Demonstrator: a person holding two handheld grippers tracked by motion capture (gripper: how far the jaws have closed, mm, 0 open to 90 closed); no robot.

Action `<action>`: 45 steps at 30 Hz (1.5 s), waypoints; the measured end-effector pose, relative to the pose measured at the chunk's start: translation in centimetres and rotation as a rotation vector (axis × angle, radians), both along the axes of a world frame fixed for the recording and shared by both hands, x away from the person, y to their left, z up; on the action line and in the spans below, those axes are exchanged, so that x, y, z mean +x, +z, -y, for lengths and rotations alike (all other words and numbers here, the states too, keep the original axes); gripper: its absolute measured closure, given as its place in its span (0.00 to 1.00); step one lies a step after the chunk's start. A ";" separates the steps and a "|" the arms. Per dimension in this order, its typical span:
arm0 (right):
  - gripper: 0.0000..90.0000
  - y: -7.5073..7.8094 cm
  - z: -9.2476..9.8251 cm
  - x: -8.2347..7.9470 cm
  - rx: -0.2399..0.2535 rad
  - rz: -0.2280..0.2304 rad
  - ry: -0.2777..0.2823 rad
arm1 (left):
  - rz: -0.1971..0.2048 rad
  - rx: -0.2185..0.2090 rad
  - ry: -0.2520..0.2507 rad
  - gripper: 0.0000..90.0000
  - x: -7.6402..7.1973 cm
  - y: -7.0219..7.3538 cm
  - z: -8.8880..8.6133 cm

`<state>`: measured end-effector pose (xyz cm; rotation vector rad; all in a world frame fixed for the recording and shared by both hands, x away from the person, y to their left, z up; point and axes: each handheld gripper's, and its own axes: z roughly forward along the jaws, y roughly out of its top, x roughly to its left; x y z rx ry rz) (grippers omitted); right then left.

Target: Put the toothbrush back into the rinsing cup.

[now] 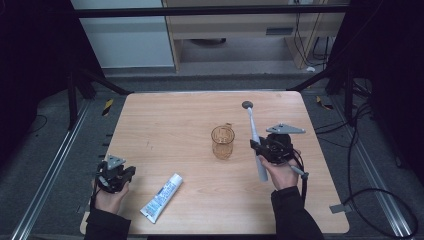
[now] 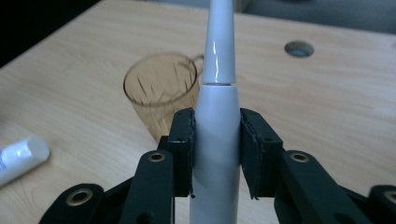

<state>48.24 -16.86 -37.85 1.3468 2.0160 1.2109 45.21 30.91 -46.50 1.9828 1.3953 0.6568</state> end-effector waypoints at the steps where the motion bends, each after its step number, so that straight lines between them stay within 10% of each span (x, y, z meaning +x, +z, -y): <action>1: 0.75 0.2 0.0 0.0 0.017 0.021 -0.006 | 0.000 0.000 0.000 0.94 0.0 0.0 0.0; 13: 0.75 2.2 -0.9 0.9 0.146 0.228 -0.060 | 0.005 -0.001 0.003 0.94 0.0 0.0 0.0; 45: 0.75 3.1 -5.0 6.7 0.274 0.449 -0.076 | 0.019 -0.001 0.009 0.93 0.0 0.0 -0.3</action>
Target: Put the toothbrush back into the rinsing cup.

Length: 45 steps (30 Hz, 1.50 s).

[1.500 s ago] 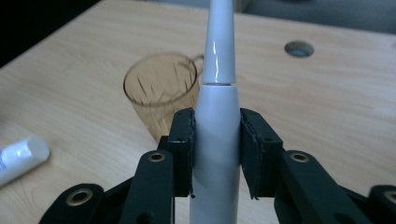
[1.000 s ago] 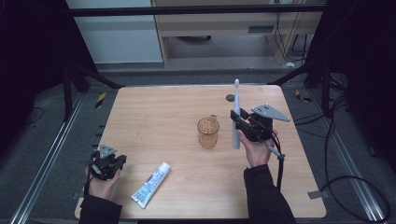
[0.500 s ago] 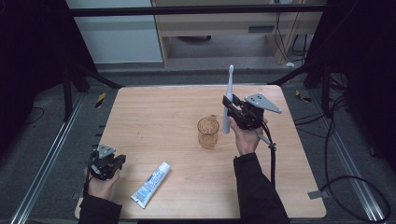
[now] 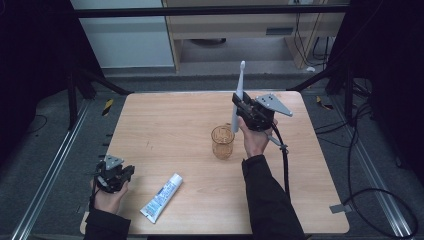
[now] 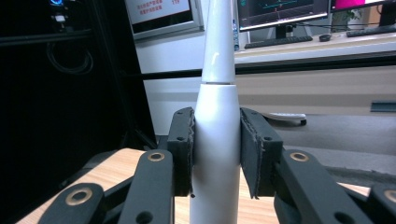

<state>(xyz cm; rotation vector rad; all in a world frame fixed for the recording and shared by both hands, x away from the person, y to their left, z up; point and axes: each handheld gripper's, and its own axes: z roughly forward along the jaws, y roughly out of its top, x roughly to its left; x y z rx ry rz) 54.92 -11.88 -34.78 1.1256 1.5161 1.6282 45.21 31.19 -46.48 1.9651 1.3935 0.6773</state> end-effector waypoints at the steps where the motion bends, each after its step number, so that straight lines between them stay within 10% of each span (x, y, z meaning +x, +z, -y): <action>1: 0.75 -0.2 -0.2 0.2 -0.008 0.004 -0.001 | 0.000 0.000 0.000 0.93 0.0 0.0 0.0; 45: 0.75 -7.5 -1.7 0.4 -0.128 -0.218 0.076 | -0.002 0.009 -0.004 0.93 0.0 0.0 0.2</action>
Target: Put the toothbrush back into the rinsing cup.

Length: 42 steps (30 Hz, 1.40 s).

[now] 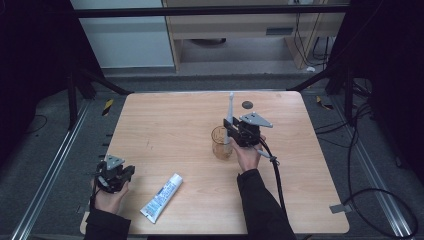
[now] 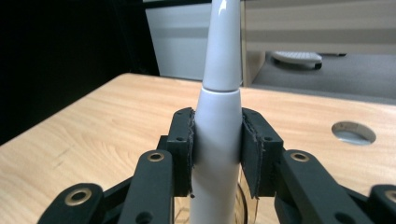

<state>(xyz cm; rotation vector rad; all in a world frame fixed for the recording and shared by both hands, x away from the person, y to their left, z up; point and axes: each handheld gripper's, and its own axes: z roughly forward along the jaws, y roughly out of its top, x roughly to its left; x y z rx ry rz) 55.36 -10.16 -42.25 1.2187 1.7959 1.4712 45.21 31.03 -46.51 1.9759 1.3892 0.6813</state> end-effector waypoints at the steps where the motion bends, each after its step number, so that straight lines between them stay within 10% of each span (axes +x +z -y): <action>1: 0.75 0.0 0.0 -0.1 -0.011 -0.006 0.001 | -0.001 0.000 0.000 0.93 0.0 0.0 0.0; 42: 0.67 -0.8 -0.4 -1.5 -0.111 -0.035 0.056 | -0.003 0.001 -0.007 0.92 0.0 0.0 0.1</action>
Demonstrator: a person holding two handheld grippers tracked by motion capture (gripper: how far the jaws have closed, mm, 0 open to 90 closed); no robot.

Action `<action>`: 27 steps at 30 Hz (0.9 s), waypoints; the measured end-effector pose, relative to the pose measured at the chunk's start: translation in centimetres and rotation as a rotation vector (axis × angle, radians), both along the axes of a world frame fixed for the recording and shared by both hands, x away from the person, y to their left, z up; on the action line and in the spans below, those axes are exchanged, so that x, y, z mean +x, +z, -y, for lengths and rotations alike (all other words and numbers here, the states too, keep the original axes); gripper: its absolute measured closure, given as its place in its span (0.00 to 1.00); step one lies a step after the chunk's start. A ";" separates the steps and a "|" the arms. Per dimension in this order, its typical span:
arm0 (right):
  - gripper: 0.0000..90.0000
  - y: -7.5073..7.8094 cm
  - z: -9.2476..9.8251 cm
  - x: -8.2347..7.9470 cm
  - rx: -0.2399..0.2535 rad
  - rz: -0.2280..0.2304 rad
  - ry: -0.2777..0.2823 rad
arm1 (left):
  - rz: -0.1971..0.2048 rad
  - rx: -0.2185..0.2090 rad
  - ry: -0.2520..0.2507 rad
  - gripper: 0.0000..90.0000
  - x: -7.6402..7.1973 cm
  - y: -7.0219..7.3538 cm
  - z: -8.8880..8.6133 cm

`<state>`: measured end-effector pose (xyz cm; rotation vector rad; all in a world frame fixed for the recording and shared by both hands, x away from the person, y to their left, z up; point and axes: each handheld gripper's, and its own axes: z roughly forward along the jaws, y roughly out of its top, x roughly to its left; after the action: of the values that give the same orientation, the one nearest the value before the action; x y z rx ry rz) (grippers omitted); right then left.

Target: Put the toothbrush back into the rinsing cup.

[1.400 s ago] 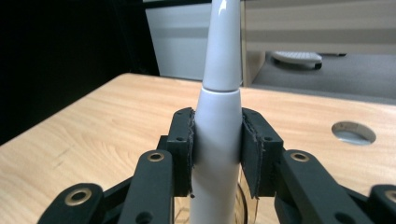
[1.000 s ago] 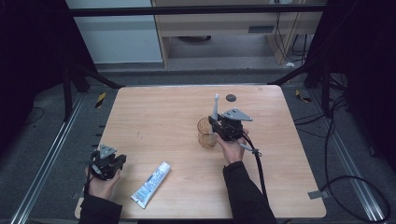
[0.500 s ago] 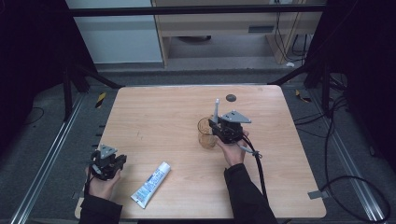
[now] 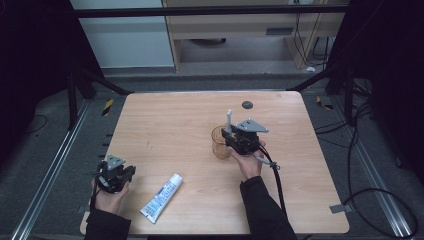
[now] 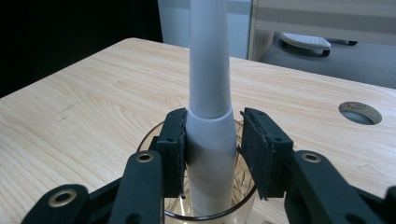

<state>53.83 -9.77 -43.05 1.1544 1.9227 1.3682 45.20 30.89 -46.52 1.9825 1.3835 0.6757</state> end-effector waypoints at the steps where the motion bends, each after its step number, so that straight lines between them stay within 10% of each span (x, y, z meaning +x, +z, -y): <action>1: 0.67 0.0 0.0 0.0 0.001 0.000 0.001 | 0.000 0.000 0.000 0.92 0.0 0.0 0.0; 17: 0.39 0.8 0.1 -0.8 0.022 -0.008 0.023 | 0.006 -0.008 -0.001 0.92 -0.1 0.2 0.0; 27: 0.23 2.4 2.1 -3.3 -0.054 -0.029 0.014 | 0.008 -0.010 -0.025 0.92 -0.5 0.5 0.3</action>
<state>50.55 -11.86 -40.66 1.1430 1.9796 1.3050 44.68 30.58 -46.00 1.9838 1.3521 0.6636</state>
